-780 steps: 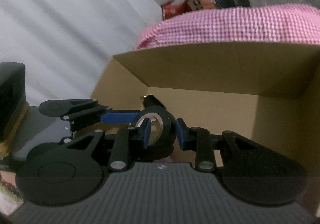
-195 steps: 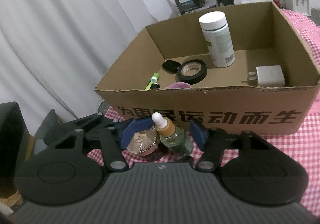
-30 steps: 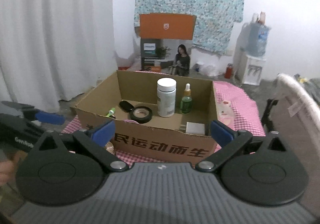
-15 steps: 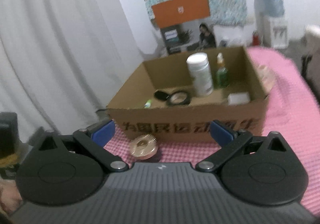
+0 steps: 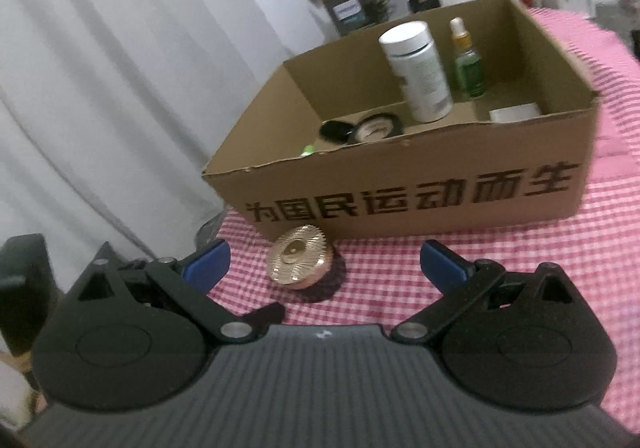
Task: Organize rigid objects
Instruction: 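Close the right gripper on the gold-lidded jar, then carry the gold-lidded jar with the right gripper into the box and release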
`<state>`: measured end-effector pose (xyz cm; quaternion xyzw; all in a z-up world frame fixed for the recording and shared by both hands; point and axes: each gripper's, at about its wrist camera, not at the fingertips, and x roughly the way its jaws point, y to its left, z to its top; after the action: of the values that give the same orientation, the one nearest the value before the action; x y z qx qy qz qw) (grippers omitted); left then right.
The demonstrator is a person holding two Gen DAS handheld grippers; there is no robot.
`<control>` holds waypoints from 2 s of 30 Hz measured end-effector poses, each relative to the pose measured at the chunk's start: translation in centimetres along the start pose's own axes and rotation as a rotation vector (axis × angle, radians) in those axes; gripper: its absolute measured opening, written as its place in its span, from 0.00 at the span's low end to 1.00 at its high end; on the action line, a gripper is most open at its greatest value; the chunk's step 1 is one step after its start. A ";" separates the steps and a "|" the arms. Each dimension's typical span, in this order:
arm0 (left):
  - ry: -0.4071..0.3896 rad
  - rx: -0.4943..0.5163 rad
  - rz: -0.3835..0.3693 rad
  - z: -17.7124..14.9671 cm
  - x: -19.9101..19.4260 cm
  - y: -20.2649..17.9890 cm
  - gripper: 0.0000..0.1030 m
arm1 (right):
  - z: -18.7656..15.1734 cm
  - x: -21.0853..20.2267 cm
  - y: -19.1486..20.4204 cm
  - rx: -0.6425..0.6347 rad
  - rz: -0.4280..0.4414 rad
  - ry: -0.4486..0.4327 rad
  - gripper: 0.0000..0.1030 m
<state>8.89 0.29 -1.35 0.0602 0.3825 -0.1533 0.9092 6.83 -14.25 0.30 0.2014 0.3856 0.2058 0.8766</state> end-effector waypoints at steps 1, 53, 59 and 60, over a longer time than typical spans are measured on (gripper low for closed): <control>0.008 0.007 -0.004 0.1 0.5 -0.1 0.92 | 0.3 0.6 -0.1 0.011 0.022 0.017 0.99; 0.068 0.076 -0.091 -0.1 2.8 -6.6 0.55 | -1.4 2.3 -4.1 0.099 0.010 0.164 0.46; 0.064 0.101 -0.079 0.2 3.5 -7.0 0.55 | -1.3 2.4 -4.7 0.109 0.013 0.158 0.47; 0.062 0.097 -0.080 0.3 3.6 -7.0 0.55 | -1.2 2.4 -4.8 0.108 0.014 0.158 0.47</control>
<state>9.19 -7.22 -3.69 0.0938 0.4046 -0.2060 0.8860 8.36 -16.73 -4.34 0.2341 0.4625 0.2058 0.8300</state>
